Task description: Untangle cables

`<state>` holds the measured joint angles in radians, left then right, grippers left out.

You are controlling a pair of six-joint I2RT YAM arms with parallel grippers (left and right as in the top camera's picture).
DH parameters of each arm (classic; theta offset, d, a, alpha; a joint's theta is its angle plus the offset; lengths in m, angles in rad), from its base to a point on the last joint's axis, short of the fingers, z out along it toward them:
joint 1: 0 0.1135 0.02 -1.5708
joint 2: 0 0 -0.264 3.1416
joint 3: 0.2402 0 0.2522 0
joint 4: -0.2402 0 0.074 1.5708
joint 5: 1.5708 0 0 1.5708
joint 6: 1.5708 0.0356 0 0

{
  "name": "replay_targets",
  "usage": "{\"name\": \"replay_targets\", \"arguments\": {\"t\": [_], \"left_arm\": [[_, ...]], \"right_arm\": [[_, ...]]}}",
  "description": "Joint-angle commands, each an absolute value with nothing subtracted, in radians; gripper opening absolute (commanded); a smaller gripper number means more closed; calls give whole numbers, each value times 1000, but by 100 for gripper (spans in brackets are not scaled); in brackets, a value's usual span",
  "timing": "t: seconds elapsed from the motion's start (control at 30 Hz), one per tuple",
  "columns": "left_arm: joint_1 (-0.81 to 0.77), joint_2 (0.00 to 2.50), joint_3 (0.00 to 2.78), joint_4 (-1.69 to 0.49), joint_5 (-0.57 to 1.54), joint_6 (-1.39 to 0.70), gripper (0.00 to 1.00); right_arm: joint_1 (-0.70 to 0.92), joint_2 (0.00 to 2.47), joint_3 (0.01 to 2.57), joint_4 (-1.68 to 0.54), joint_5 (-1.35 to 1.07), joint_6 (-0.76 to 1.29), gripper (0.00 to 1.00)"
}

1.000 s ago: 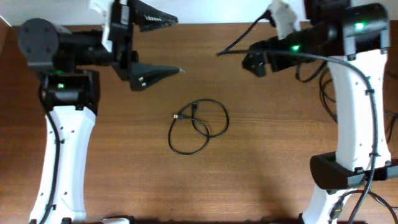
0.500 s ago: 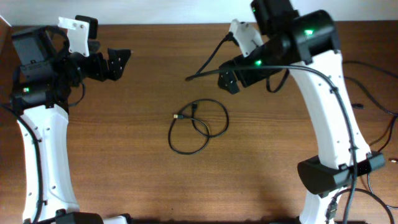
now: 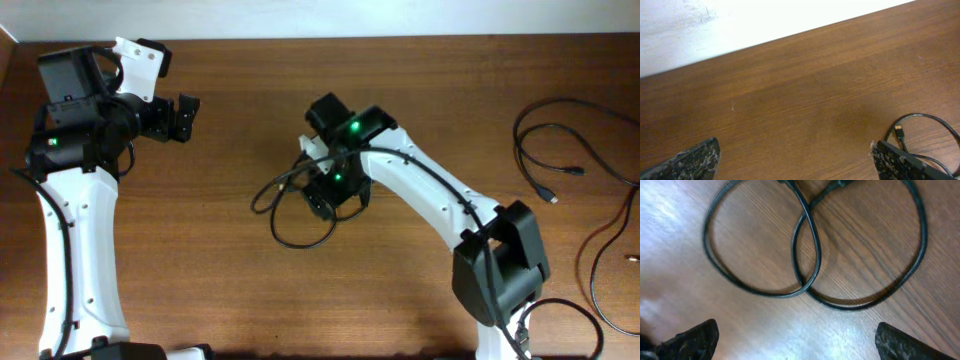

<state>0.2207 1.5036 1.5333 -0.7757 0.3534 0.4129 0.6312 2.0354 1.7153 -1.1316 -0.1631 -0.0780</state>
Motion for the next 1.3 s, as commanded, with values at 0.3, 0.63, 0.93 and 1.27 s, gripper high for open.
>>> {"name": "replay_targets", "arguments": {"t": [0.3, 0.63, 0.93, 1.27], "left_arm": [[218, 1499, 1534, -779, 347, 432, 99], [218, 1499, 1534, -780, 347, 432, 99], [218, 1499, 1534, -780, 347, 432, 99], [218, 1499, 1534, -780, 347, 432, 99]], "right_arm": [[640, 2038, 1381, -748, -172, -70, 84], [688, 2111, 1372, -713, -111, -69, 54], [688, 2157, 1372, -720, 15, -70, 18], [529, 2163, 1372, -589, 129, -71, 6]]}}
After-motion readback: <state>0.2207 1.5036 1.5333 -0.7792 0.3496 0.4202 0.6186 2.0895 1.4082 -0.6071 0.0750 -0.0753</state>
